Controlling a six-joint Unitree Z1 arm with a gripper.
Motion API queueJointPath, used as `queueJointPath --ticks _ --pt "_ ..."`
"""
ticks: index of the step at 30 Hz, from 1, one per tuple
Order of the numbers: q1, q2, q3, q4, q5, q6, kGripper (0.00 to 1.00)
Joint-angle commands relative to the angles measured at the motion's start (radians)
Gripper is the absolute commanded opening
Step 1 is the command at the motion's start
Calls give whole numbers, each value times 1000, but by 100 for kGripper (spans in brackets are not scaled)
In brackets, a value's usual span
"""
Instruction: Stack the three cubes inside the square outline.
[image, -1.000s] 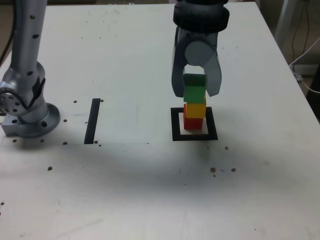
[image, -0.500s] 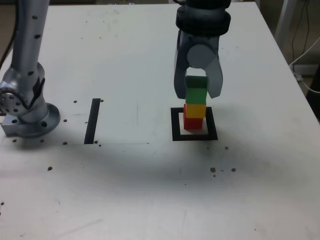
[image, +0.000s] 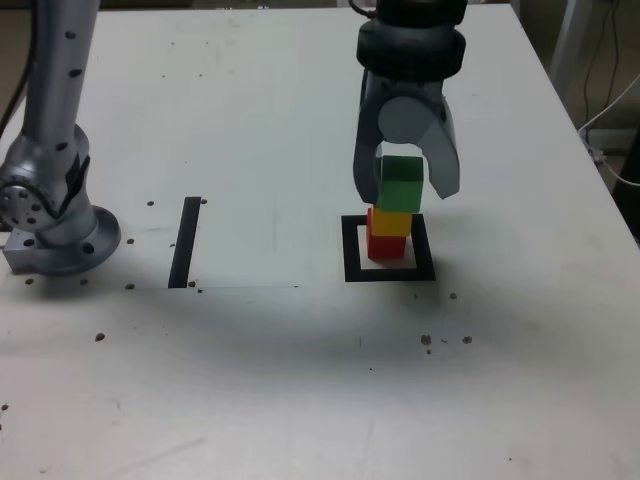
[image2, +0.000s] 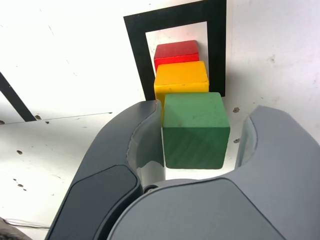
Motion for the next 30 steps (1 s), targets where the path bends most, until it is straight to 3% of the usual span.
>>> queueJointPath --ticks 1,7,14,24,30 --pt "2 0 4 -1 -2 2 98" --pt "4 -28 11 -1 12 -3 98" --pt "20 -141 69 0 64 -28 99" --pt "48 -349 324 -4 79 -33 100" --pt "48 -431 516 -52 111 -33 100"
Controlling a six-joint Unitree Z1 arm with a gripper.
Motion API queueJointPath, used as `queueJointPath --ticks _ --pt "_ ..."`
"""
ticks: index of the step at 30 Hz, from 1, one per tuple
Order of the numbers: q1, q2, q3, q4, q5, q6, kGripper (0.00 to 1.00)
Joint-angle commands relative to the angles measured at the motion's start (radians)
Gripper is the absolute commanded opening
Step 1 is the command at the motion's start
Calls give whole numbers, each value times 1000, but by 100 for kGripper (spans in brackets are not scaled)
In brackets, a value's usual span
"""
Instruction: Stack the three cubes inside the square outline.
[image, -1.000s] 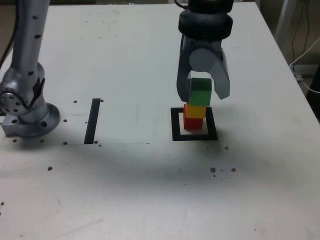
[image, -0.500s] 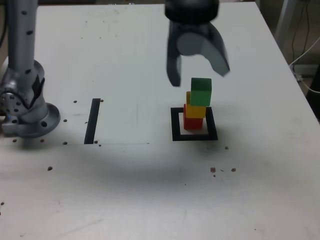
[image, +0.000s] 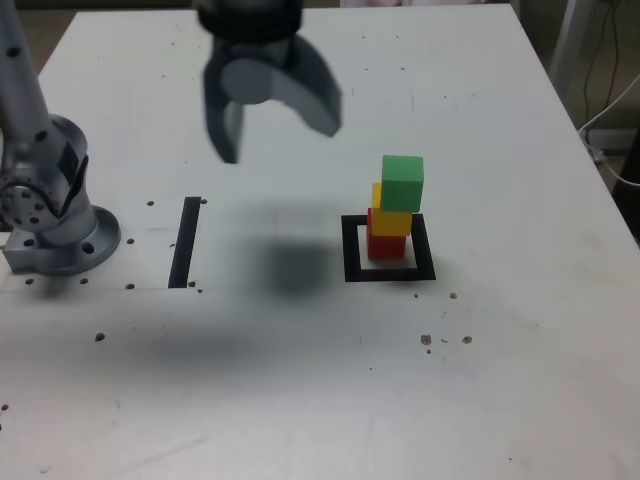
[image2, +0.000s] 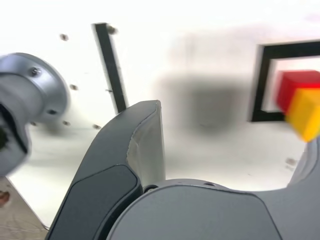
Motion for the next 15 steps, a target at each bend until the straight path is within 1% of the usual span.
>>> queueJointPath --ticks 1,4,9,12,15 --pt "1 -29 74 -39 10 0 100" --pt "1 -47 188 -118 12 1 100" --pt "1 -50 330 -239 7 -1 100" --pt "1 -51 397 -293 4 -5 100" --pt "3 -53 453 -331 -7 -8 100"
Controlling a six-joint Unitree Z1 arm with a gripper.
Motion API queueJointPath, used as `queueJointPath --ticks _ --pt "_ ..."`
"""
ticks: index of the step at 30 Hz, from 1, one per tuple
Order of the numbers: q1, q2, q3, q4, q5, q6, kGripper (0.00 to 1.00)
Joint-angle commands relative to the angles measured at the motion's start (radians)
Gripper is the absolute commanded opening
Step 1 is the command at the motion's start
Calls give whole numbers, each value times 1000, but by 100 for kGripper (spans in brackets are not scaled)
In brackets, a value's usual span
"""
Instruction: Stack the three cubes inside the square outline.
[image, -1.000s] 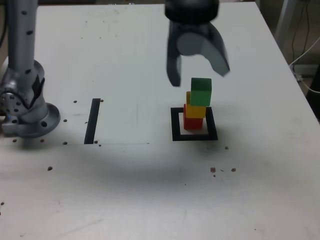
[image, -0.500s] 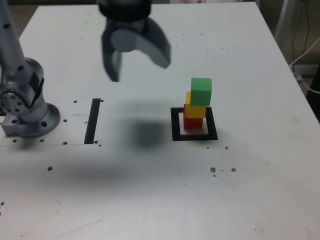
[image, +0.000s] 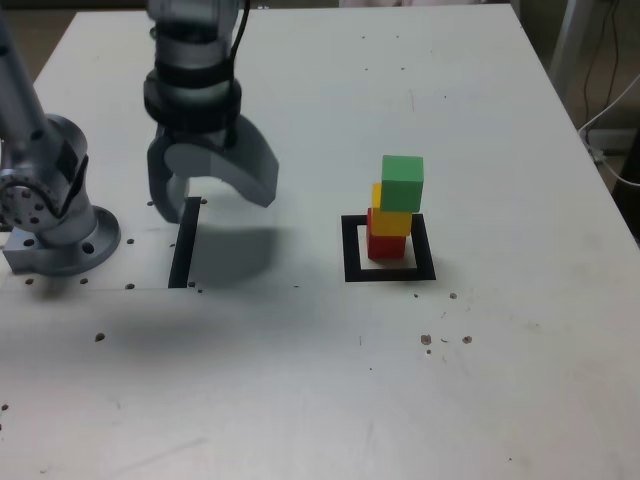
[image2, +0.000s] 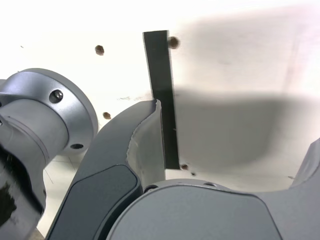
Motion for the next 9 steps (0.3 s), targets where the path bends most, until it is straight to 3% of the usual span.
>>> queueJointPath --ticks 1,9 --pt "3 -9 29 -20 -10 -2 100" --pt "3 -19 73 -44 -30 -5 100"
